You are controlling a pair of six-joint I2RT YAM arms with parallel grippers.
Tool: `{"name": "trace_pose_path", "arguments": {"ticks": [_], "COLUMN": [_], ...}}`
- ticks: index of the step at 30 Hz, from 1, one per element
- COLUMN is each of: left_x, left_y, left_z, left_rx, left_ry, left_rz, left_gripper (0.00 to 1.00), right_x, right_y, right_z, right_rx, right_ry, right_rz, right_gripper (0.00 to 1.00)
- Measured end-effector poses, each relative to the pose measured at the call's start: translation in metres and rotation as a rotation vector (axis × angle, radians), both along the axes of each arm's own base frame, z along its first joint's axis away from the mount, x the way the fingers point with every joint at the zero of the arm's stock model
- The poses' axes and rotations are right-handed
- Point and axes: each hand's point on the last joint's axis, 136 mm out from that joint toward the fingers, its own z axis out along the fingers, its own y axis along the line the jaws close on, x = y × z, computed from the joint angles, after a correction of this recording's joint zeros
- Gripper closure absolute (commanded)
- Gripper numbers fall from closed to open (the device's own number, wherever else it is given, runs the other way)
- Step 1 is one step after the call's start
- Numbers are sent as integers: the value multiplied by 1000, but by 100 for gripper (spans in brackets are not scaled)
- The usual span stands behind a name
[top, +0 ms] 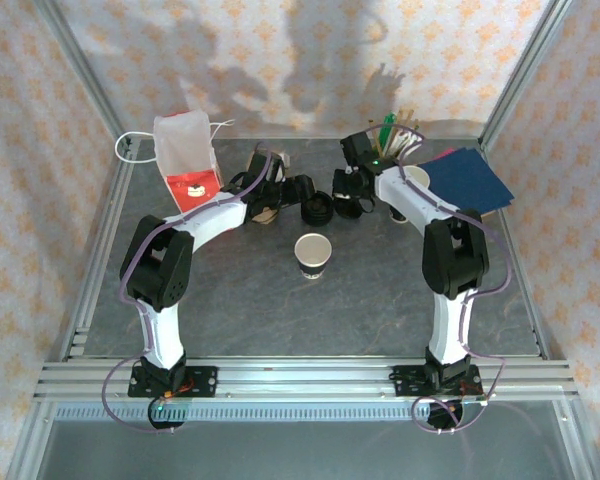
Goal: Pack the takeout coffee
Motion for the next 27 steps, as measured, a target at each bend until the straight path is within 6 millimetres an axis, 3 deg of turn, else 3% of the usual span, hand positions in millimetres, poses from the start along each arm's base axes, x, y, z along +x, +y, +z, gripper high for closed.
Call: {"name": "trace_pose_path", "arguments": {"ticks": [12,22,27], "left_x": [3,2,2], "left_y": [-1,-1,-1], "left_z": [8,7,7], "left_rx": [6,17,17], "left_ry": [-18,-19,-20], "left_rz": [-8,-16,-17], "left_gripper": [36,36,36], "right_x": [3,-13,-13], "right_y": [-24,-55,-60], "right_z": [-8,-54,-64], "right_rx": [-54,-114,-118], "right_ry": [0,90,93], "right_rz": [-103,-239,-283], "right_gripper": [74,62,58]}}
